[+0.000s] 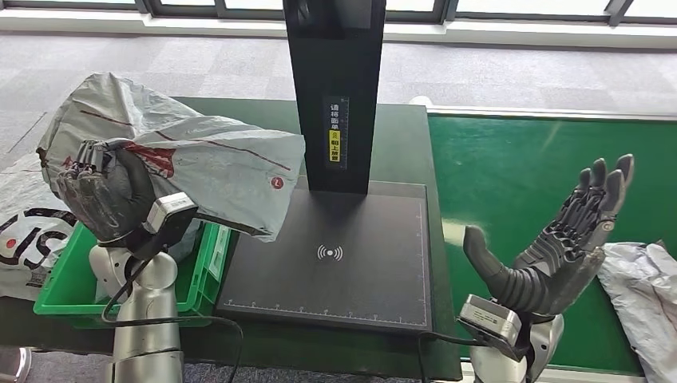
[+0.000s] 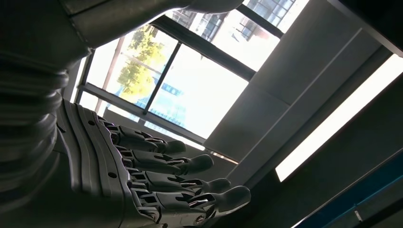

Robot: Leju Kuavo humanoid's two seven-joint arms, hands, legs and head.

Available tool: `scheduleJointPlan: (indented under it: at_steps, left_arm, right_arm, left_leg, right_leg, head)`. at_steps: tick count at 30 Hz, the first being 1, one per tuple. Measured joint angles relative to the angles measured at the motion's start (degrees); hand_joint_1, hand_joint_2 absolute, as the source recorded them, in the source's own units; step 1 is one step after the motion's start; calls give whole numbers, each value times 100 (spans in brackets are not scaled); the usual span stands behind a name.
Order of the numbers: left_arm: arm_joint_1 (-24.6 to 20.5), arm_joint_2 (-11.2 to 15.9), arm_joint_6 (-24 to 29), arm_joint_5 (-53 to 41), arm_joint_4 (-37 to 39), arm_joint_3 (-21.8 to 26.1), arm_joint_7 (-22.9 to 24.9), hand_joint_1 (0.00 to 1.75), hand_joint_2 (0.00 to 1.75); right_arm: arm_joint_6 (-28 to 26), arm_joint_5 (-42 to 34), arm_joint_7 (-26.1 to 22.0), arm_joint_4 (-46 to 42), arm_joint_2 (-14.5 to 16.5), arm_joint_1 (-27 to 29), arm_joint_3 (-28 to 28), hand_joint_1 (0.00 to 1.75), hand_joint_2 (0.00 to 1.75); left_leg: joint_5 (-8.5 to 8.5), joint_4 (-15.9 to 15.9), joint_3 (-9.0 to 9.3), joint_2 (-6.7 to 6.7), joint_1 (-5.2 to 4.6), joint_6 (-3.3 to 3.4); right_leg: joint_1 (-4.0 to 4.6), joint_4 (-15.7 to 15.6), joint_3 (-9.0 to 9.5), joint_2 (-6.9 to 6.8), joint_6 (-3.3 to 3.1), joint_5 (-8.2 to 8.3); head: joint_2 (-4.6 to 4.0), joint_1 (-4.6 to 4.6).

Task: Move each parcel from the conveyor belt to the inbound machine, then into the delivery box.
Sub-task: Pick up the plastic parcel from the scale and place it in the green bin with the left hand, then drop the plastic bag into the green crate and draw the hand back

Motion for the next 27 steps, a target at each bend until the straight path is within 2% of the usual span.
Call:
scheduleJointPlan:
  at_steps: [9, 18, 24, 25, 27]
  left_arm:
    - [-493, -8, -1, -451, 599, 1078, -59, 175, 175]
    - [-806, -12, -2, -1322, 1215, 1704, 481, 175, 175]
    - [-871, 4, -1, -1295, 1526, 2137, 485, 175, 175]
    - [-880, 8, -1, -1279, 1565, 2209, 459, 136, 175]
    - [-911, 20, -1, -1218, 1641, 2381, 372, 49, 175]
  right_arm:
    - [0, 40, 1, 2, 0, 2, 0, 0, 175]
    - [0, 8, -1, 1, 0, 6, 0, 0, 175]
    - [0, -2, -1, 1, 0, 6, 0, 0, 175]
    - [0, -1, -1, 1, 0, 6, 0, 0, 175]
    - [0, 0, -1, 4, 0, 6, 0, 0, 175]
  left_leg:
    - [3, 1, 27, -3, -1, 0]
    - [3, 1, 26, -2, -1, 0]
    - [3, 1, 26, -1, 0, 0]
    - [3, 1, 25, -2, 0, 0]
    - [3, 1, 24, -2, 0, 0]
  right_leg:
    - [0, 1, -1, -1, -1, 2]
    - [0, 1, -2, 1, -1, 2]
    - [1, 1, -2, 0, -1, 2]
    - [1, 1, -2, 0, -1, 2]
    - [0, 1, -2, 0, -1, 2]
  head:
    - [0, 0]
    - [0, 0]
    - [0, 0]
    - [0, 0]
    - [0, 0]
